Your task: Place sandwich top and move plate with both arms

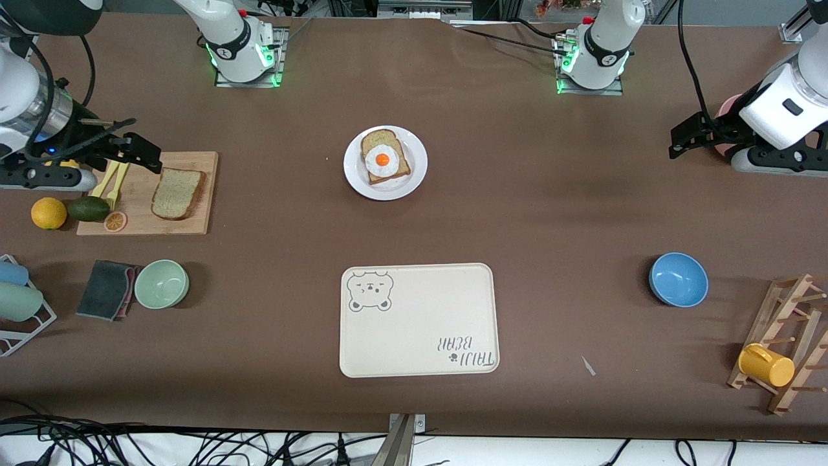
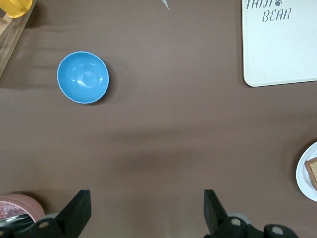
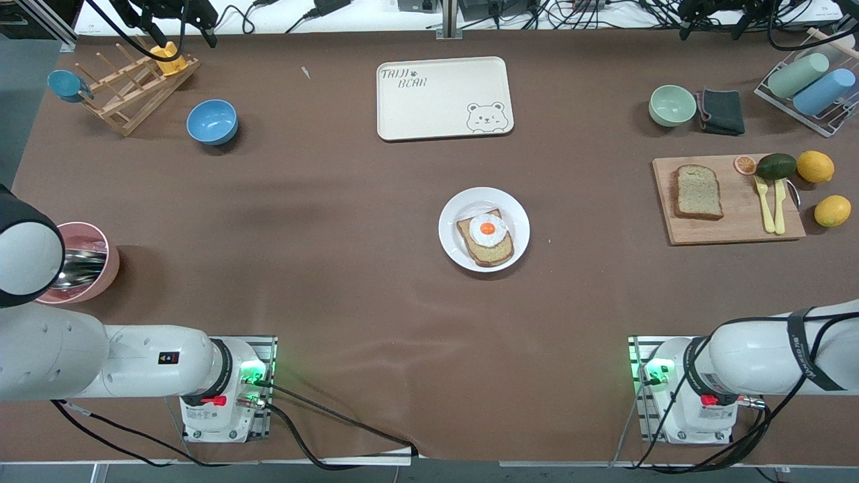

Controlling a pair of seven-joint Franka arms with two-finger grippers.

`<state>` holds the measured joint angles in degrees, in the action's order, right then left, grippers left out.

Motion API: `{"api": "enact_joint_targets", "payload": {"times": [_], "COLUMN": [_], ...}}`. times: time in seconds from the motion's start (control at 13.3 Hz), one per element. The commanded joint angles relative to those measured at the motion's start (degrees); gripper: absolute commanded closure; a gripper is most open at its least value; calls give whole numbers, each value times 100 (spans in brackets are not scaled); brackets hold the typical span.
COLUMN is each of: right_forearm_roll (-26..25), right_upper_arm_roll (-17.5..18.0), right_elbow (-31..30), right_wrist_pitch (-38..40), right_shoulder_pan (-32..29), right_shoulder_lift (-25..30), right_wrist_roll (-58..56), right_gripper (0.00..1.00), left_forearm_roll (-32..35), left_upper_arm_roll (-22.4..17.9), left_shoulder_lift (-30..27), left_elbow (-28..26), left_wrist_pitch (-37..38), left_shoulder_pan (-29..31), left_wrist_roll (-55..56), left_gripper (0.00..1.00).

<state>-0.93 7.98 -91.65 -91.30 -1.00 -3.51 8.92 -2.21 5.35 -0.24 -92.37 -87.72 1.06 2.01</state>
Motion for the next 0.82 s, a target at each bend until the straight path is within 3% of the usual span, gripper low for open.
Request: {"api": "enact_joint_targets", "payload": {"times": [0.0, 0.75], "right_forearm_roll": [-30, 5], "right_upper_arm_roll": [19, 28], "right_elbow": [-99, 68], "right_wrist_pitch": [-2, 78], "right_shoulder_pan": [13, 4], "right_shoulder_lift": [61, 43], "right_wrist_roll": [75, 31], "right_gripper": [0, 0], "left_forearm_roll": [159, 159], "left_upper_arm_roll": [28, 28], "left_shoulder_lift": [15, 7], "left_elbow": [131, 131], "left_wrist_pitch": [124, 132], "left_shoulder_pan": [-18, -18], "left_wrist_roll": [10, 10], "left_gripper": [0, 0]}}
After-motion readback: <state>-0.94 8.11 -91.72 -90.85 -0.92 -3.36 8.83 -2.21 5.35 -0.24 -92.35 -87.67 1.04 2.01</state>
